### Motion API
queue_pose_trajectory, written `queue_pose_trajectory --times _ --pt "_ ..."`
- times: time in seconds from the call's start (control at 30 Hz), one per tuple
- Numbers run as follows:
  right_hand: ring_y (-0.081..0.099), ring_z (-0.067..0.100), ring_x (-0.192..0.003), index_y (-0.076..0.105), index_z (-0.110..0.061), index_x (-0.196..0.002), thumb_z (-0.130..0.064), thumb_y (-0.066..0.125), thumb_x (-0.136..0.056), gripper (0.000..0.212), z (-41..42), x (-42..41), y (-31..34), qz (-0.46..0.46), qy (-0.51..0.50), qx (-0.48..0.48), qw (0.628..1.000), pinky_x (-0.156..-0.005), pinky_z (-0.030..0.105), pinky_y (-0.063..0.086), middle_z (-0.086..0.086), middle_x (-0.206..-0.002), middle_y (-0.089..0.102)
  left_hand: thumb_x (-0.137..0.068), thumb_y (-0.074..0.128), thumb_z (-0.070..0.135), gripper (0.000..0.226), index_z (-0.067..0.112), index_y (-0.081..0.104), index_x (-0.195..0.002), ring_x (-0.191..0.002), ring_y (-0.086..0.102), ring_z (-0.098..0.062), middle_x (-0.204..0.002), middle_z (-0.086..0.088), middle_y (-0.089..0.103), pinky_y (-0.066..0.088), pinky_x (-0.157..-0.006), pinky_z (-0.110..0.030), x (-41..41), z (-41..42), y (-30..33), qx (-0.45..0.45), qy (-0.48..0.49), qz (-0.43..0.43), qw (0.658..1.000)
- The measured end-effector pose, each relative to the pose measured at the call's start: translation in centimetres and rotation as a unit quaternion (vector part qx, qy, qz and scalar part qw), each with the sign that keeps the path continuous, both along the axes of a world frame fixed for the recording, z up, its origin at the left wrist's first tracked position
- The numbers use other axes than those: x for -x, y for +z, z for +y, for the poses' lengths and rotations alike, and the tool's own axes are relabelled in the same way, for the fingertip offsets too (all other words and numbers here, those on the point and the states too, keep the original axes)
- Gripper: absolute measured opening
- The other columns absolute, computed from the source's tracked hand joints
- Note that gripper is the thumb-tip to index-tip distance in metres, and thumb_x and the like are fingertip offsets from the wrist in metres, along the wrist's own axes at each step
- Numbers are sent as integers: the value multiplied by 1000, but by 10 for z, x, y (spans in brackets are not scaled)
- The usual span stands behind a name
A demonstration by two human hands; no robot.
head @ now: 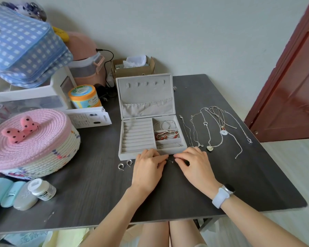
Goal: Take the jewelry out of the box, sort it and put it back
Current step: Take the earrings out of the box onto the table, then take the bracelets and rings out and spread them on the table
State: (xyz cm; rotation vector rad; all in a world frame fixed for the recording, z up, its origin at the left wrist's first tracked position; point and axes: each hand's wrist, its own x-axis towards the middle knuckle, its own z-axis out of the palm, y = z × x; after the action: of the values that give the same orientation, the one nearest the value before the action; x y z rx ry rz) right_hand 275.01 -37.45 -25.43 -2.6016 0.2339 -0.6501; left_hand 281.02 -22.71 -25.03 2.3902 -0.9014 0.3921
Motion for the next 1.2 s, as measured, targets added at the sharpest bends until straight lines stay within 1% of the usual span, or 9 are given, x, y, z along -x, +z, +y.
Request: queue_pose_trajectory --times 0.2,0.27,0.33,0.4,0.5,0.6,0.73,1.13,1.2 --pt "57 27 -75 71 -15 -85 -20 55 -79 18 -13 -10 17 -37 4 -15 999 -65 39 43 1 -76 65 -77 61 19 18 19 74 -88 -72 58 -22 -76 3 62 39 -66 -32 -12 8 17 48 28 -9 998" --pt "56 28 -78 70 -15 -88 -21 54 -80 19 -19 -22 26 -34 4 -5 999 -67 39 43 2 -79 64 -79 63 18 18 18 73 -93 -82 59 -26 -87 -1 65 36 -71 -33 -24 9 26 39 56 -10 998" --pt "54 30 -85 70 -14 -93 -19 58 -82 17 -26 -40 34 -17 8 10 1000 -72 39 42 4 -86 63 -86 59 21 24 19 68 -109 -102 54 -30 -108 -5 62 36 -82 -38 -36 4 36 -6 77 24 997" --pt "51 30 -95 69 -16 -100 -18 58 -85 18 -32 -63 42 18 18 35 999 -78 40 42 7 -96 61 -92 48 31 36 25 54 -127 -124 39 -26 -133 -1 48 29 -99 -40 -48 -2 41 -68 93 56 992" --pt "42 25 -109 63 -21 -113 -25 51 -90 26 -39 -96 52 84 24 90 992 -87 36 35 4 -111 55 -94 36 45 47 32 31 -140 -138 19 -21 -149 2 27 16 -109 -41 -66 -10 35 -160 111 84 977" --pt "37 23 -115 58 -25 -118 -28 47 -92 29 -42 -124 55 135 27 127 982 -92 37 32 3 -119 50 -95 27 51 50 34 26 -142 -142 8 -18 -153 6 19 8 -114 -45 -73 -10 24 -193 119 137 964" --pt "35 22 -115 60 -27 -115 -26 46 -92 27 -40 -146 50 176 43 172 968 -91 37 28 2 -118 49 -95 25 53 50 34 29 -141 -141 8 -15 -153 8 21 6 -113 -43 -73 -9 19 -186 127 120 967" --pt "37 21 -113 56 -18 -101 -21 49 -87 16 -43 -156 46 179 109 238 948 -89 36 28 1 -113 48 -93 26 54 50 34 33 -139 -140 13 -14 -151 7 25 7 -113 -43 -73 -8 16 -169 135 101 971" --pt "38 21 -112 56 -17 -103 -20 47 -88 17 -43 -154 46 174 121 243 947 -88 35 29 2 -113 49 -93 27 54 51 34 34 -139 -140 13 -15 -151 7 25 8 -113 -43 -73 -8 15 -167 136 103 971"
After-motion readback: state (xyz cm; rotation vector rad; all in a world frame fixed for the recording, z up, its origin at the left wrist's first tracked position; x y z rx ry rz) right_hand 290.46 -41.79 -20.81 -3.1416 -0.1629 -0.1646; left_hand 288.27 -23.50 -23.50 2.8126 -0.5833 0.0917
